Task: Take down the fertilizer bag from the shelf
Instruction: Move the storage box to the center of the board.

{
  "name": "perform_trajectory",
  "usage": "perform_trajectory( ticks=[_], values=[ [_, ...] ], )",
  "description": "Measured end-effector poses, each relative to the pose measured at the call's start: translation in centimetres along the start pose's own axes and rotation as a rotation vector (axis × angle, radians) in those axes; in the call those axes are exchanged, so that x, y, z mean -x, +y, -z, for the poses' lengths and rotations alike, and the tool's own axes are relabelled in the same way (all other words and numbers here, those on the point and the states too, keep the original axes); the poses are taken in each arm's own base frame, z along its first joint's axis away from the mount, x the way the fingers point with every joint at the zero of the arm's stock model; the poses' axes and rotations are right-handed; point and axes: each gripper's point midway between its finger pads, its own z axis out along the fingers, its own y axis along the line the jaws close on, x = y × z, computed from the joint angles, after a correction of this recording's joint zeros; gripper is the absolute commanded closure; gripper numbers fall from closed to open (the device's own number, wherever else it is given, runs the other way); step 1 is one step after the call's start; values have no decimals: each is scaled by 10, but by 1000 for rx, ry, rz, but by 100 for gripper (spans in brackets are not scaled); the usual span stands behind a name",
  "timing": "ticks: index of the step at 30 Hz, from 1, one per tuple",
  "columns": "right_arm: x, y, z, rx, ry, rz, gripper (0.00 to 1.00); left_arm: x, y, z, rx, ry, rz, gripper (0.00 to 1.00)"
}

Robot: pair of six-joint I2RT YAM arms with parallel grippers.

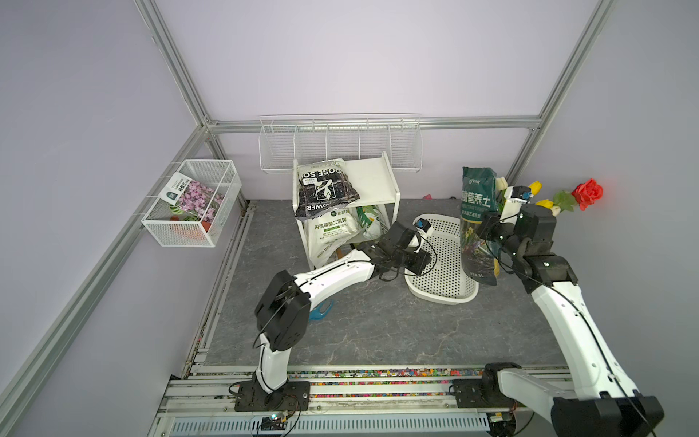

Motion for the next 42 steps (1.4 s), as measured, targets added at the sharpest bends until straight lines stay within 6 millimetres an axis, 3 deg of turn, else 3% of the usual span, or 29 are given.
perform_trajectory(
  ticks=[5,10,18,30,37,42],
  values=[
    [-4,8,-15,81,18,-24,100,-27,14,-37,-2,104,25,100],
    [6,24,-23,181,-16,-18,100,-56,23,-47,15,202,47,100],
    [16,29,-38,227,-63,-18,100,-83,26,-41,27,310,44,100],
    [24,38,-37,294,-104,-42,100,-108,44,-33,121,397,-1,100],
    [4,45,-46,368,-87,-28,100,-137,56,-8,201,471,-6,100],
    [-15,45,-66,407,-62,-35,100,-138,55,7,221,476,-9,100]
  ],
)
